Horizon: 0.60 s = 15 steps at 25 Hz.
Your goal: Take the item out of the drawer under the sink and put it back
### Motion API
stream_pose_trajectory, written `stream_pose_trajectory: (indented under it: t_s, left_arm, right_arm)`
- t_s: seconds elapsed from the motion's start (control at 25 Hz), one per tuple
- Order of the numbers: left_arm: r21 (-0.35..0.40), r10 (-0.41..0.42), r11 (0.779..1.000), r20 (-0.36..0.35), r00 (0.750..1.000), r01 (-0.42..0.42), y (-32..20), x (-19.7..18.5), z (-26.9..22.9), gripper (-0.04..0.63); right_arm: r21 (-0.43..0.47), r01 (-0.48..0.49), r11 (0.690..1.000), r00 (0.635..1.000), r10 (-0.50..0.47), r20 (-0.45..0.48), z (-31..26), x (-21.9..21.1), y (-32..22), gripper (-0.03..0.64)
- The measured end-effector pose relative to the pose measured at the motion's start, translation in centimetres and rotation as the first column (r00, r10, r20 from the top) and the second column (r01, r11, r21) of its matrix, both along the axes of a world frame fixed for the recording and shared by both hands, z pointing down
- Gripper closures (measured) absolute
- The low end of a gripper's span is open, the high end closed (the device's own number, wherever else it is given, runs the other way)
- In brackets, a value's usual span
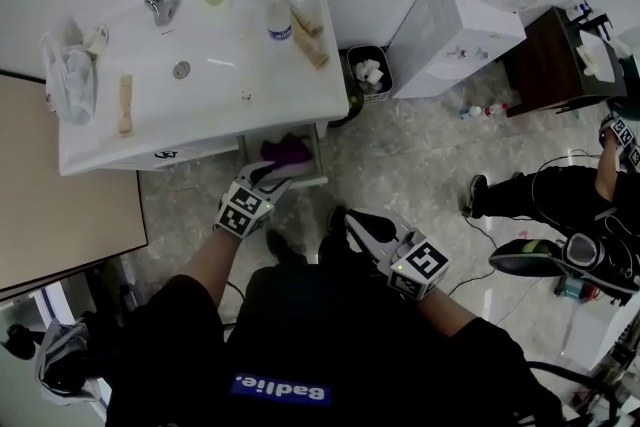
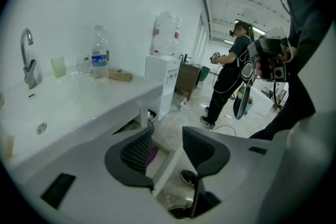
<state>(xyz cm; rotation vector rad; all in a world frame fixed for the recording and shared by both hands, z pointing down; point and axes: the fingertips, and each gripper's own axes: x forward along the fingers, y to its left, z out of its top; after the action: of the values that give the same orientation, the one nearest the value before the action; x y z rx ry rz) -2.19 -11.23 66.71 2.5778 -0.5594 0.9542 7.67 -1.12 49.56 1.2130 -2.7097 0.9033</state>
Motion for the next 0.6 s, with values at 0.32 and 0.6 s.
stream_pose_trajectory:
  t_s: [0.32,0.6]
  left_arm:
    - [-0.007,0.067,0.998,0.164,0.984,-0.066,-2.2,-0.1,7.0,0.405]
    - [-0.038,0.126,0.992,0.285,0.95,-0.12,-4.3,-0.1,12.8,0.385]
  right_arm:
    - [-0.053,-0.016,0.998,1.0,0.015,-0.021,1.8,0.6,0.4,0.615]
    - [-0.126,-0.004,0.992,0.997,-0.007,-0.08,4.1,1.7,1.6,0.615]
